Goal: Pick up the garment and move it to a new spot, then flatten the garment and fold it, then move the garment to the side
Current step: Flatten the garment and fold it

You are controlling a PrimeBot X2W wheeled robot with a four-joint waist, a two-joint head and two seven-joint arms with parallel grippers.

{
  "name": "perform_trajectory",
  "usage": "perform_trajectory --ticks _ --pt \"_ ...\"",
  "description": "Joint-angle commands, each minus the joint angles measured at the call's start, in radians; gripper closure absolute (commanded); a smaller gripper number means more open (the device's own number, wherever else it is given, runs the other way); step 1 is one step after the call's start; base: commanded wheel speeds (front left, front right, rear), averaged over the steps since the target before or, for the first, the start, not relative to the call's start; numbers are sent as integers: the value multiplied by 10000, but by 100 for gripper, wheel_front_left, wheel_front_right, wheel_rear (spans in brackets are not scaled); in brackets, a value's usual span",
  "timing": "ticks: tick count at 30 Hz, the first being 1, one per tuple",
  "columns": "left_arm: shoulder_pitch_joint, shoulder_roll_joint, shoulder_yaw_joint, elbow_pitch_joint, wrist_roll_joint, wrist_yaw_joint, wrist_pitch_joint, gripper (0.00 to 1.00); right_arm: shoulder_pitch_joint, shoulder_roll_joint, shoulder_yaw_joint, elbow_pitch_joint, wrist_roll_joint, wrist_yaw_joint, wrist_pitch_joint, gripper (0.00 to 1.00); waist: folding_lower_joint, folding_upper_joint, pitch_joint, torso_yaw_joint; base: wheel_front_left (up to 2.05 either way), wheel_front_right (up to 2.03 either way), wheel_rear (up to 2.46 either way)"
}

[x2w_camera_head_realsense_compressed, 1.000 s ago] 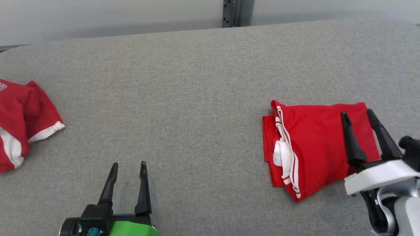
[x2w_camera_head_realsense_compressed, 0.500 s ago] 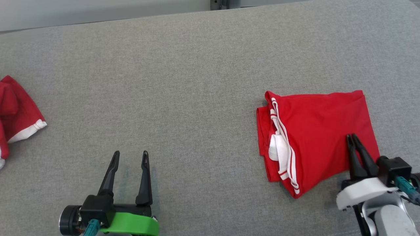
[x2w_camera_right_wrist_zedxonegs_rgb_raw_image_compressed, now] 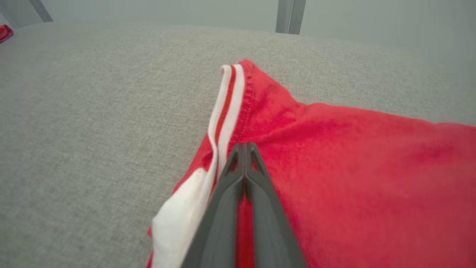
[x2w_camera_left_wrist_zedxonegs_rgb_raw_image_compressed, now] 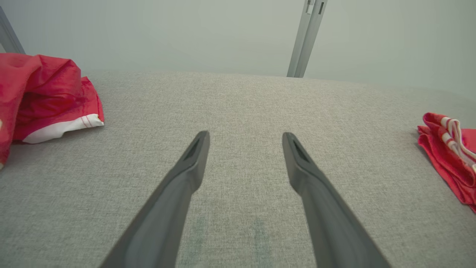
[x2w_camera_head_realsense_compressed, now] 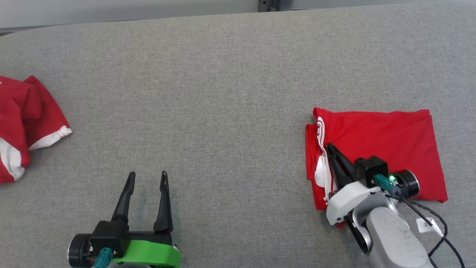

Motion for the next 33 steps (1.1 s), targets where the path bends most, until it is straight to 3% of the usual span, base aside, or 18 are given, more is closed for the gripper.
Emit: perform_trajectory --ticks 1,10,15,16,17,18,19,20,26,33 --pt "-21 18 3 37 -50 54 -28 0 -311 51 128 200 -45 -6 -22 100 0 0 -92 52 0 0 0" --pt "188 18 129 80 -73 -3 -27 0 -781 108 1044 825 761 -6 -23 100 0 0 -450 -41 0 0 0" --pt "239 17 487 -73 -133 -18 -28 0 -436 95 1318 -128 1140 -6 -23 100 0 0 -719 -346 0 0 0" --pt "273 17 566 -101 -122 -29 -27 0 -276 95 1210 -476 1023 -6 -23 96 0 0 -790 -410 0 0 0" --pt "301 17 649 -115 -111 -43 -27 0 -81 93 1060 -879 944 -6 -23 69 0 0 -879 -470 0 0 0" --pt "334 17 723 -128 -99 -57 -27 0 140 33 898 -1324 841 -6 -23 54 0 0 -990 -523 0 0 0" --pt "392 17 788 -105 -80 -76 -27 0 418 -62 723 -1759 758 -6 -24 21 0 0 -1111 -563 0 0 0" --pt "444 17 853 -89 -45 -95 -27 0 741 -161 516 -2153 689 -6 -24 0 0 0 -1239 -590 0 0 0" --pt "951 17 1132 218 151 -306 -27 0 2605 -916 -852 -4131 656 -6 -22 0 0 0 -2217 -546 0 0 0" --pt "1385 16 1571 335 230 -452 -27 0 4078 -1461 -2324 -4659 867 -6 -22 0 0 0 -2752 -456 0 0 0"
